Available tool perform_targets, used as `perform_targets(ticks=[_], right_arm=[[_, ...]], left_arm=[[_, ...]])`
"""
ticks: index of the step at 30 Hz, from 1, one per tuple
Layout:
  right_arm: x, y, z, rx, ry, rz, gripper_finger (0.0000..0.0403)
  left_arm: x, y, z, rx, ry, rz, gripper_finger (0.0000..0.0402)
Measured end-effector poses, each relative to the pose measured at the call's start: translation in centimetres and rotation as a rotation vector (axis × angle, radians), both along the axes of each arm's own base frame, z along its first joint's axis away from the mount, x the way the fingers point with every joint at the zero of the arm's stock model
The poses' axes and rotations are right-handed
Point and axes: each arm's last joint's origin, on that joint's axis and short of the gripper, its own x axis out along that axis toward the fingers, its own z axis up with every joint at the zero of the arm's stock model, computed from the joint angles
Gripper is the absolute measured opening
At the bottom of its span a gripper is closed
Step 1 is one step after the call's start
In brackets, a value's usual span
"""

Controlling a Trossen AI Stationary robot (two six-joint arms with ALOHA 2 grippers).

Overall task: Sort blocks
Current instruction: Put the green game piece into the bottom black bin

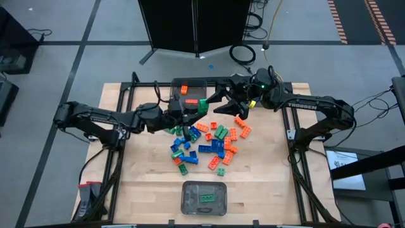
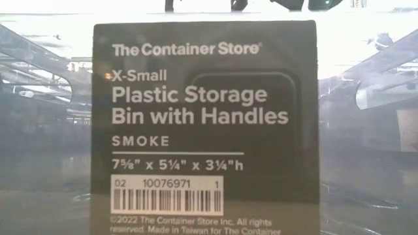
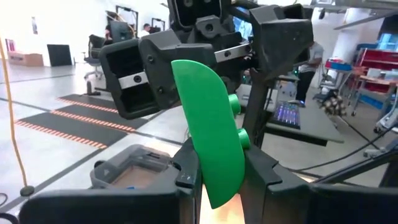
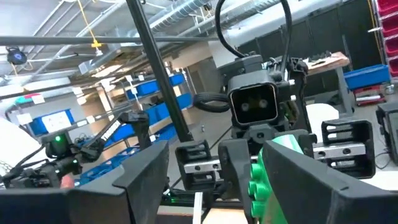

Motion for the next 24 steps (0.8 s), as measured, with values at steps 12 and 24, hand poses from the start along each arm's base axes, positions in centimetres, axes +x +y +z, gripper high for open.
perform_targets(ticks=[12, 24], right_arm=[[-0.8, -1.5, 0.8, -0.011, -0.072, -0.130, 0.0256], [0.6, -0.5, -0.9, -0.028, 0.016, -0.130, 0.0256]], left_arm=[[-0.1, -0.3, 0.3, 0.003, -0.019, -0.024, 0.0057], [-0.1, -0.2, 0.2, 0.030, -0.011, -0.014, 0.0057]])
